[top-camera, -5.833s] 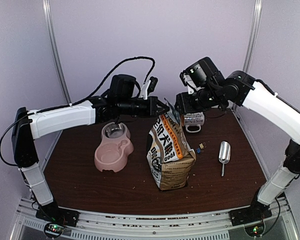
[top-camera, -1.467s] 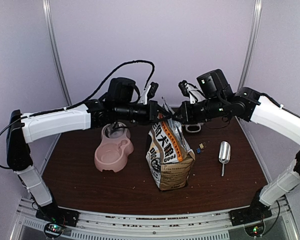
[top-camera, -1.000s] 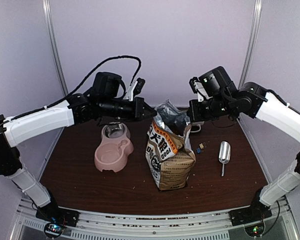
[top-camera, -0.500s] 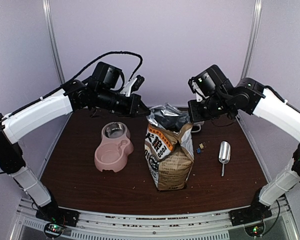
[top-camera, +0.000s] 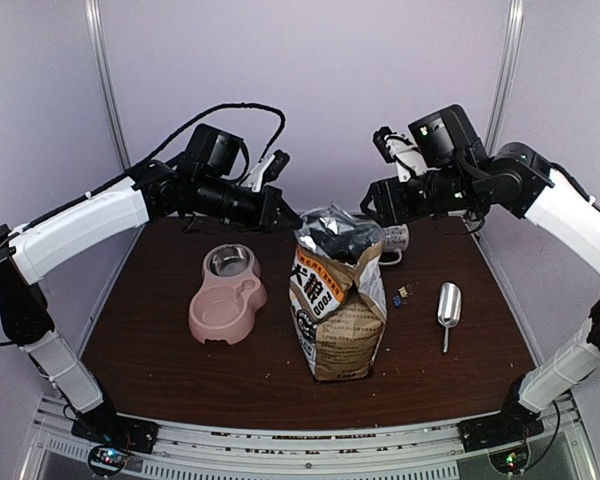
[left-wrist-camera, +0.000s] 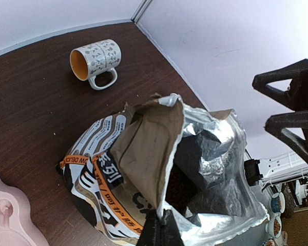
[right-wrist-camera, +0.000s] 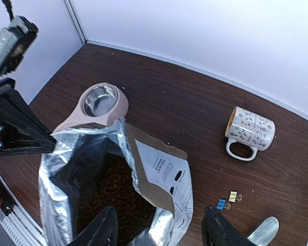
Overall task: Serve the pet food
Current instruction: Open the pet food bag at the center of the board.
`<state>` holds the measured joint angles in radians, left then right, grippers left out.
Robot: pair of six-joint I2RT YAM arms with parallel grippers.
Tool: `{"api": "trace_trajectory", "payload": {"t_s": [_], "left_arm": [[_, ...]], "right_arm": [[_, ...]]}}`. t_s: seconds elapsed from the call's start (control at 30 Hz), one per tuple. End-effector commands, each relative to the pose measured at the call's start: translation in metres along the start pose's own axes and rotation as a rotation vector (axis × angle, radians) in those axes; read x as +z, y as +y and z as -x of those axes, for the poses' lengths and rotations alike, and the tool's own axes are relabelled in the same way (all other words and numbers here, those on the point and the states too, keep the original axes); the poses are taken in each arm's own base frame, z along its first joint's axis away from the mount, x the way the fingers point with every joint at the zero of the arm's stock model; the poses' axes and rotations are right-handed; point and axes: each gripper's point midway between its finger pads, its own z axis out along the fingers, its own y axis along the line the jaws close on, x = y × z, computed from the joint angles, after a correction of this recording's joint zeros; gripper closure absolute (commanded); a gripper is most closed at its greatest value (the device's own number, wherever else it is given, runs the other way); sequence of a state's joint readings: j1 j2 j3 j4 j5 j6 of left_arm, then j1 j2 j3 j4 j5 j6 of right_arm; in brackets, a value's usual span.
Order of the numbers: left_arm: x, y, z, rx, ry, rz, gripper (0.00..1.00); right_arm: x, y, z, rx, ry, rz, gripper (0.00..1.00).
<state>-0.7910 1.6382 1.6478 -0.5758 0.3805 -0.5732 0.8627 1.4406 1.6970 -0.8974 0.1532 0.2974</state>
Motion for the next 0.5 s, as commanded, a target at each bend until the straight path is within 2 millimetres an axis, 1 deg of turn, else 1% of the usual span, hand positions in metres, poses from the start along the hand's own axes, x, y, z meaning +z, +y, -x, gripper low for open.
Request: {"api": "trace_trajectory", "payload": {"t_s": [0.0, 0.07, 0.23, 0.27, 0.4, 0.47], "left_arm": [[-0.008, -0.002, 0.027, 0.031, -0.087, -0.013, 1.0], [-0.008, -0.002, 0.027, 0.031, -0.088, -0.014, 1.0], [-0.008, -0.004, 0.029, 0.034, -0.09, -0.017, 1.0], [-0.008, -0.004, 0.029, 0.035, -0.09, -0.018, 1.0], [-0.009, -0.004, 0.03, 0.039, -0.09, -0.016, 1.0], [-0.01, -0.004, 0.03, 0.042, -0.088, -0.011, 1.0]], "right_arm": [[0.004, 0.012, 0.003, -0.12, 0.035, 0.044, 0.39], [0.01, 0.013, 0.003, -0.15, 0.05, 0.031, 0.38], [0.027, 0.014, 0.003, -0.198, 0.078, 0.009, 0.37], [0.034, 0.013, 0.003, -0.205, 0.09, -0.007, 0.38], [0.049, 0.009, 0.0, -0.228, 0.13, -0.042, 0.49], [0.055, 0.005, -0.001, -0.227, 0.144, -0.066, 0.62]]}}
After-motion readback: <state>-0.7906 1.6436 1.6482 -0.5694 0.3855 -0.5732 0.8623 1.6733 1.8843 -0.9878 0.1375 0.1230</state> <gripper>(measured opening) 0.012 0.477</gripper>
